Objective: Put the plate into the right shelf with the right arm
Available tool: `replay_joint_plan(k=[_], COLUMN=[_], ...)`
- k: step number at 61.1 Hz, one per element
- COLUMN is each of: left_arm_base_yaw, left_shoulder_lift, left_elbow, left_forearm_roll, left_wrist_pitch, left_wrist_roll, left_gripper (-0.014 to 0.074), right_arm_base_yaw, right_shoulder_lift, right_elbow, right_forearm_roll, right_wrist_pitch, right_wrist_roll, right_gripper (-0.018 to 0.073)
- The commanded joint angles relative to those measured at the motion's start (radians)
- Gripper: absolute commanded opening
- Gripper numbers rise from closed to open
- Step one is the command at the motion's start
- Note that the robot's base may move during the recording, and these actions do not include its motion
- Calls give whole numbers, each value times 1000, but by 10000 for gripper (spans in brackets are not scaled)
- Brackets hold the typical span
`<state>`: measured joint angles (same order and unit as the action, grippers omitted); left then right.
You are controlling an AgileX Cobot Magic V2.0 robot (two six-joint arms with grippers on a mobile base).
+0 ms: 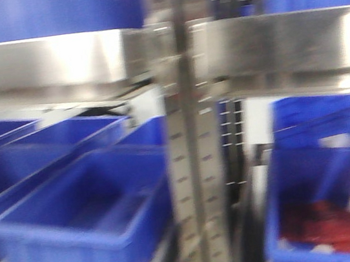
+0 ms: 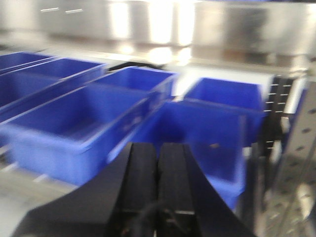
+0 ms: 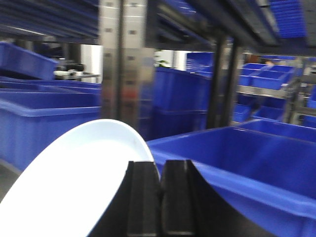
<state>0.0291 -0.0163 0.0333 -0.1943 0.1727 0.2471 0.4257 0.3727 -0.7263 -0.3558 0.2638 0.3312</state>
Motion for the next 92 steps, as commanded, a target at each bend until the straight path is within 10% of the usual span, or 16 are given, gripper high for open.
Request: replay_joint_plan(k=[1,75,92], left_arm_base_yaw=[2,2,2], left_shoulder_lift=[-12,-12,-12], left_elbow=[8,8,8], left_forearm_roll=[-8,-8,-8], left_wrist_pitch=[-84,-84,-84], left_wrist_roll=[-3,-3,-3], left_gripper=[-47,-47,-47], right_arm_base_yaw=[0,0,0], right_shoulder_lift=[8,8,38], right_elbow=[-30,-30,-71], right_forearm_roll=[-21,-21,-21], right_wrist_pitch=[-91,-91,-286], right_wrist_roll=[-7,-7,-6], right_gripper=[25,25,31])
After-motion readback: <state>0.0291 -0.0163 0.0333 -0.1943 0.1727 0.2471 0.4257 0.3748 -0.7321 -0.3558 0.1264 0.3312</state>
